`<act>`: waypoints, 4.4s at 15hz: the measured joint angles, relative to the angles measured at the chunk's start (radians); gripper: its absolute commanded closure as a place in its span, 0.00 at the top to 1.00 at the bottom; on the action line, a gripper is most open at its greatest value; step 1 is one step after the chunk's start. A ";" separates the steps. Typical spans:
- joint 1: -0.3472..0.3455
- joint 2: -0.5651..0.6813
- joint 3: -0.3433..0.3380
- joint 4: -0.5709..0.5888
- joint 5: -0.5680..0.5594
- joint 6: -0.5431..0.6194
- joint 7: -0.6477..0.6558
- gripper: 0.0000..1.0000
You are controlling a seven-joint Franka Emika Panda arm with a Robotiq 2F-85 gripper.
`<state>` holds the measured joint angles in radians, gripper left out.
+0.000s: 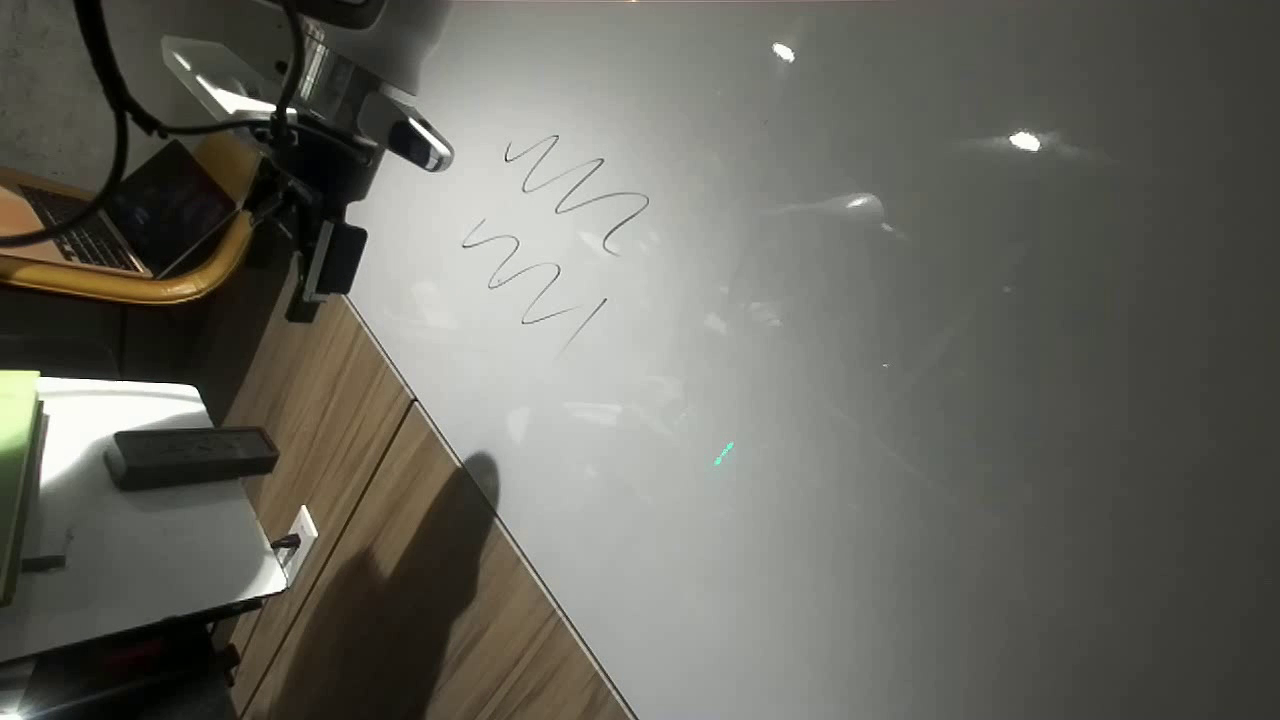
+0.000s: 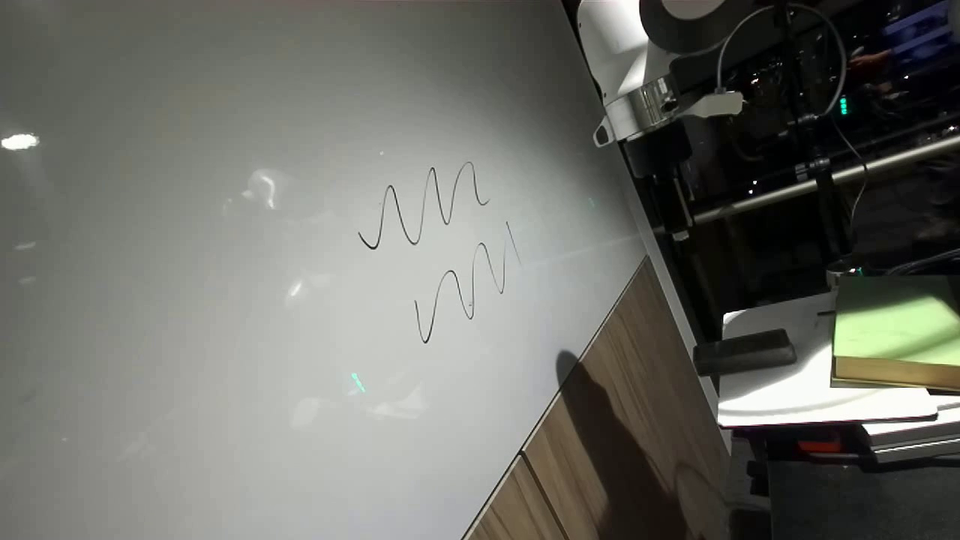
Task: Use the black eraser to wipe the whiteboard.
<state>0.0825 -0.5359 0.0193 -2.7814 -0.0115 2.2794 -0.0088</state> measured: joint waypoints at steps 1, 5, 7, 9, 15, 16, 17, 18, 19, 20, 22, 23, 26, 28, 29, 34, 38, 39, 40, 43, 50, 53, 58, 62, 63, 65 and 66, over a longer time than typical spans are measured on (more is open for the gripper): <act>0.000 0.029 0.000 -0.001 0.000 0.020 0.001 1.00; 0.000 0.126 0.002 -0.001 0.000 0.038 0.002 1.00; 0.003 0.161 0.008 -0.001 0.000 0.041 0.002 1.00; 0.010 0.197 0.012 -0.001 0.002 0.065 0.000 1.00; 0.020 0.349 0.016 -0.002 0.000 0.216 -0.003 1.00; 0.020 0.378 0.016 -0.002 -0.001 0.236 -0.002 1.00; 0.020 0.405 0.017 -0.002 -0.002 0.253 -0.001 1.00; 0.020 0.430 0.017 -0.002 -0.002 0.269 0.000 1.00; 0.020 0.452 0.017 -0.002 -0.004 0.283 0.002 1.00; 0.019 0.470 0.018 -0.001 -0.011 0.297 0.007 1.00; 0.014 0.494 0.018 0.000 -0.040 0.314 0.028 1.00; 0.009 0.502 0.018 0.001 -0.059 0.319 0.043 1.00; -0.012 0.524 0.015 0.001 -0.126 0.339 0.082 1.00; -0.028 0.535 0.013 0.001 -0.157 0.347 0.097 1.00; -0.033 0.540 0.012 0.001 -0.161 0.348 0.098 1.00; -0.037 0.555 0.012 0.001 -0.162 0.348 0.098 0.63; -0.033 0.557 0.015 0.002 -0.162 0.349 0.099 0.33; -0.030 0.557 0.017 0.003 -0.162 0.349 0.099 0.28; -0.026 0.557 0.019 0.005 -0.162 0.349 0.101 0.28; -0.016 0.557 0.030 0.012 -0.162 0.349 0.111 0.28; 0.023 0.419 0.074 0.046 -0.068 0.339 0.107 0.28; 0.037 0.270 0.076 0.049 -0.002 0.311 0.093 0.28; 0.037 0.129 0.073 0.131 0.027 0.283 0.094 0.28; 0.037 0.129 0.077 0.238 0.037 0.293 0.105 0.28; 0.037 0.134 0.080 0.263 0.037 0.295 0.111 0.28; 0.036 0.152 0.085 0.319 0.037 0.298 0.127 0.28; 0.034 0.162 0.088 0.350 0.037 0.300 0.135 0.28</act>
<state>0.1168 -0.3735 0.1076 -2.4311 0.0258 2.5799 0.1264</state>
